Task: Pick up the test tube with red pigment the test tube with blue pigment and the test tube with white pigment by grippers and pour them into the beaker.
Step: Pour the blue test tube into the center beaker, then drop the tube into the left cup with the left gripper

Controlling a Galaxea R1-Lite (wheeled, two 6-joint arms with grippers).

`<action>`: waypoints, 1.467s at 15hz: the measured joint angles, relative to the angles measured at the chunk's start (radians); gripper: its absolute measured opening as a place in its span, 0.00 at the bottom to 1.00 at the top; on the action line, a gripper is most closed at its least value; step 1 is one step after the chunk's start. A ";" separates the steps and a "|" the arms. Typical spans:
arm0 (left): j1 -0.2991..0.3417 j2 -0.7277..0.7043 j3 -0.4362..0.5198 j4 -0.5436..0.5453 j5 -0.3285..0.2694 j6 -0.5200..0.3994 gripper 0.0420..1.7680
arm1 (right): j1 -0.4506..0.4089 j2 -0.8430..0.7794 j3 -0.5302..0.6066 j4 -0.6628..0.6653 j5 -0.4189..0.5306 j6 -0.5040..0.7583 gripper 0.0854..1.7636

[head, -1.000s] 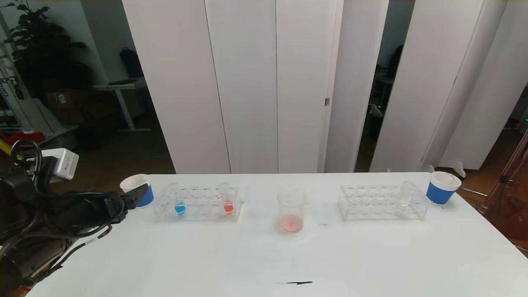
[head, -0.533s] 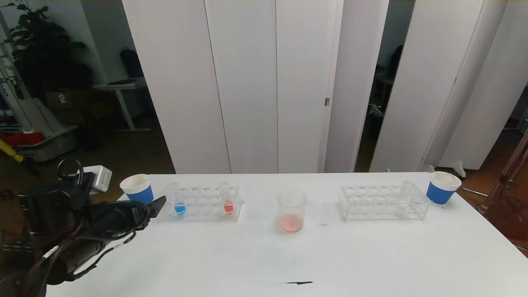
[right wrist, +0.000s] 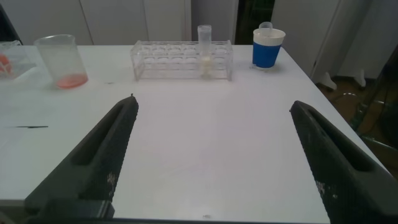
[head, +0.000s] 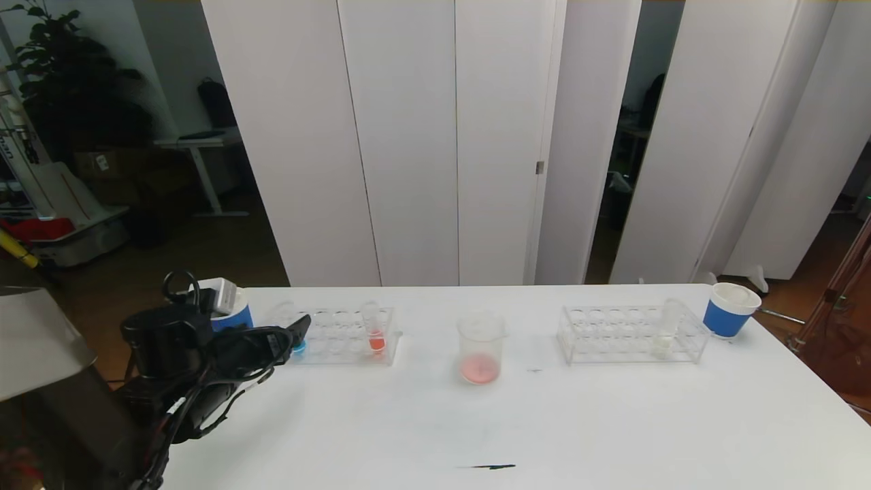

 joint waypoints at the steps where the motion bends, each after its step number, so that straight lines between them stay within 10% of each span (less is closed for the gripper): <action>1: -0.005 0.031 -0.027 -0.005 0.005 0.000 0.98 | 0.000 0.000 0.000 0.000 0.000 -0.001 0.99; 22: 0.032 0.248 -0.257 0.010 0.028 0.011 0.98 | 0.000 0.000 0.000 0.000 0.000 0.000 0.99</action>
